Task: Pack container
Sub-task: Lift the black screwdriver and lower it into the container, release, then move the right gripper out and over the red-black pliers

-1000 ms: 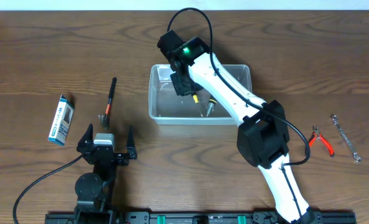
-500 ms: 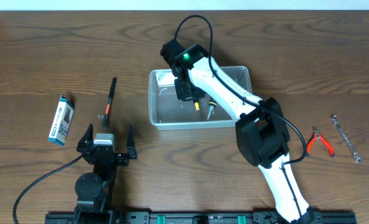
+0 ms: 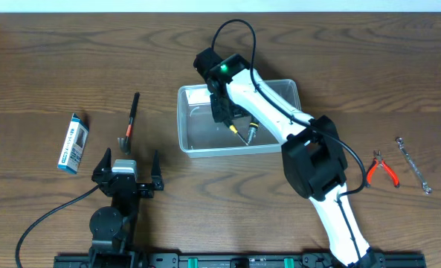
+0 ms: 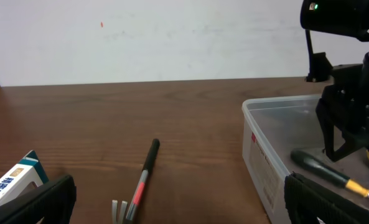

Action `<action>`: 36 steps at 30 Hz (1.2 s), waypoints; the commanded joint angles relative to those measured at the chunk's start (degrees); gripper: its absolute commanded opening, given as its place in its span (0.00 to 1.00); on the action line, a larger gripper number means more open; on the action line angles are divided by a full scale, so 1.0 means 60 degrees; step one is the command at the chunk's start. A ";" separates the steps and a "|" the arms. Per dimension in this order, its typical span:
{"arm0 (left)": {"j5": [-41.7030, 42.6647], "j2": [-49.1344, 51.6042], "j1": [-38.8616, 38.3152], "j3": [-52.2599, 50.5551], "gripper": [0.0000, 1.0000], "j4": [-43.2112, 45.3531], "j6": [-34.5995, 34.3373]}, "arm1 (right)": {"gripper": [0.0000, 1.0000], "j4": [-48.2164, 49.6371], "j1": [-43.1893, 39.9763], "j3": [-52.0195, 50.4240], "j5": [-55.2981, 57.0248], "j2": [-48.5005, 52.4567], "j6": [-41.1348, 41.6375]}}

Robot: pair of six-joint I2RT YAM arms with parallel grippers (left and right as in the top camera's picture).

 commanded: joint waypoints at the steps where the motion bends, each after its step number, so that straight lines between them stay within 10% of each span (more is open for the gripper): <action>1: -0.0084 -0.0047 0.0058 -0.0171 0.98 -0.0361 -0.0018 | 0.59 -0.0146 -0.0310 0.0237 0.0109 0.0007 0.0033; 16: -0.0087 -0.0047 0.0058 -0.0171 0.98 -0.0361 -0.0018 | 0.60 -0.2940 -0.2062 0.4014 0.0291 -0.1049 -0.0200; 36: -0.0084 -0.0047 0.0058 -0.0171 0.98 -0.0361 -0.0018 | 0.65 -0.3763 -0.5526 0.1781 0.0790 -0.1257 -0.2878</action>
